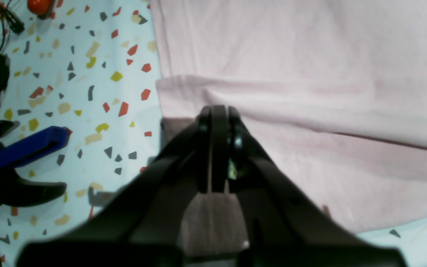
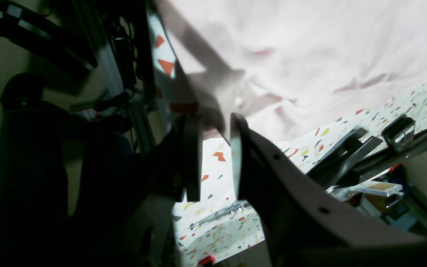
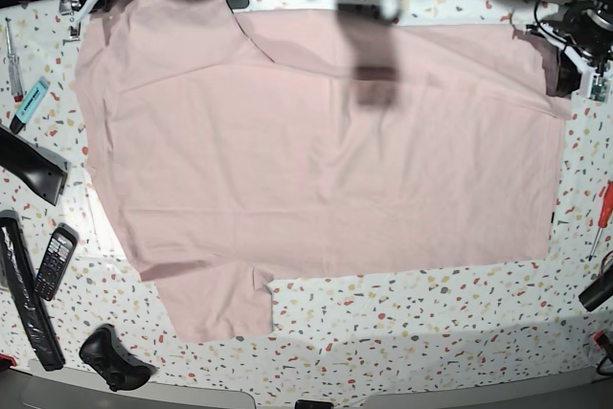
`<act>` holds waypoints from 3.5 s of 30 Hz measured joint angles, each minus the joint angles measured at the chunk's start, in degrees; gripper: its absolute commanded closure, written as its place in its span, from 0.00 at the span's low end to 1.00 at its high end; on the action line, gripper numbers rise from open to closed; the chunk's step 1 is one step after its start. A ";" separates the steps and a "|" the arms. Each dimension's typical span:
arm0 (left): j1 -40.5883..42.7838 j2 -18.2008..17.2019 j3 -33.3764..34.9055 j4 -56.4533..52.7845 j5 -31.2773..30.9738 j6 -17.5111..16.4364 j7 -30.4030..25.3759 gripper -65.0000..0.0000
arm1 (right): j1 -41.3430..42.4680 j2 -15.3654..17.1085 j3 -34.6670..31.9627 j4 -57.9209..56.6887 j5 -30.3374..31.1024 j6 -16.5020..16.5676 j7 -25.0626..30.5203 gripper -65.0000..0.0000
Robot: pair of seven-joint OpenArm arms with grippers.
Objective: Fold the T-shirt properly
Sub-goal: 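Release the shirt and move the right gripper onto the sleeve, then pinch the sleeve fabric with the right gripper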
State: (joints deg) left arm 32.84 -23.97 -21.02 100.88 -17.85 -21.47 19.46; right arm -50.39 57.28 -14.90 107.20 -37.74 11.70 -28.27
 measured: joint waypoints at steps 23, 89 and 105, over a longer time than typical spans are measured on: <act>0.00 0.00 -0.02 0.00 0.00 -0.02 0.04 1.00 | 9.60 -0.26 -12.07 3.85 -1.73 -11.47 -7.80 1.00; 0.00 0.13 -0.02 0.00 0.00 -0.02 0.46 1.00 | 47.36 -4.39 -5.75 -9.44 45.24 28.17 2.29 0.63; 0.00 0.11 0.00 0.00 0.00 -0.02 0.48 1.00 | 53.88 -4.42 -19.08 -10.21 48.24 28.24 -7.17 0.63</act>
State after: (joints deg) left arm 32.84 -23.86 -21.02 100.88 -17.85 -21.50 19.94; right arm 3.49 52.86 -33.98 96.99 10.50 39.94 -35.44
